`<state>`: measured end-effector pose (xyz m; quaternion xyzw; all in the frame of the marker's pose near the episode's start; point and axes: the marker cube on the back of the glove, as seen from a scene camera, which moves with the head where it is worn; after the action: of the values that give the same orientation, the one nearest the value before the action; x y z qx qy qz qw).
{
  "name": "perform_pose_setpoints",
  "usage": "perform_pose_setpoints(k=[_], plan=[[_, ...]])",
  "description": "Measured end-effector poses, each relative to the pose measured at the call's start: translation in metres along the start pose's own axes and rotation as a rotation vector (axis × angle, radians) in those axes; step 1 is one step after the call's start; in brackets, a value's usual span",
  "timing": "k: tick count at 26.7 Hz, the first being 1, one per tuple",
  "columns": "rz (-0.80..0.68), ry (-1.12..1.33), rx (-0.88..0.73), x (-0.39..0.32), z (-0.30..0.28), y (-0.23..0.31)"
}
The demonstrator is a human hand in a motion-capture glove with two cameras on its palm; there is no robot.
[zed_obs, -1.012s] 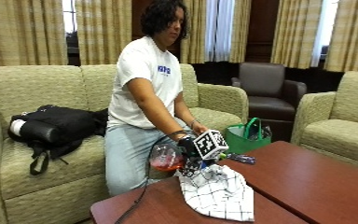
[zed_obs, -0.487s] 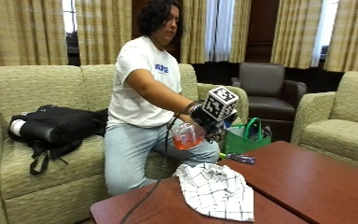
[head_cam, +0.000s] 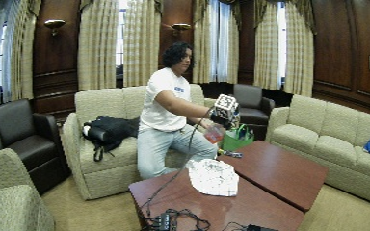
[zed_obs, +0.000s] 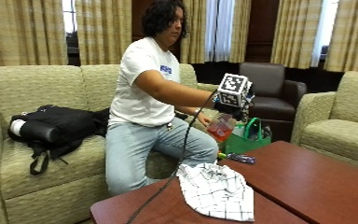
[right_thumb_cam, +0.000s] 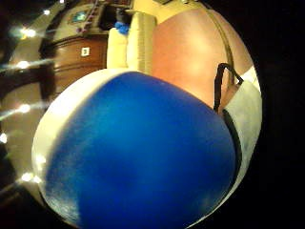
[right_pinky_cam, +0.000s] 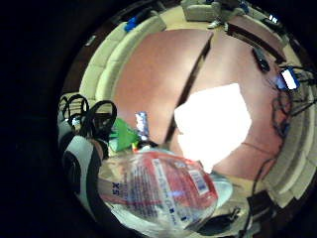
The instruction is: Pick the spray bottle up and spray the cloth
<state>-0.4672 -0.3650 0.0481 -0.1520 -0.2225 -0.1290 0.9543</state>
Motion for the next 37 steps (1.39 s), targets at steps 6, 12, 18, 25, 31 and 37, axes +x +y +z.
perform_pose_setpoints(k=[6, 12, 18, 25, 31, 37], plan=[[-0.069, -0.315, 0.142, -0.02, 0.058, -0.027], [-0.116, -0.442, 0.227, 0.002, 0.13, -0.05], [-0.123, -0.434, 0.435, 0.046, 0.177, -0.044], [-0.12, -0.435, 0.53, 0.065, 0.194, -0.039], [-0.12, -0.451, 0.58, 0.07, 0.195, -0.04], [-0.113, -0.449, 0.583, 0.07, 0.196, -0.042]])
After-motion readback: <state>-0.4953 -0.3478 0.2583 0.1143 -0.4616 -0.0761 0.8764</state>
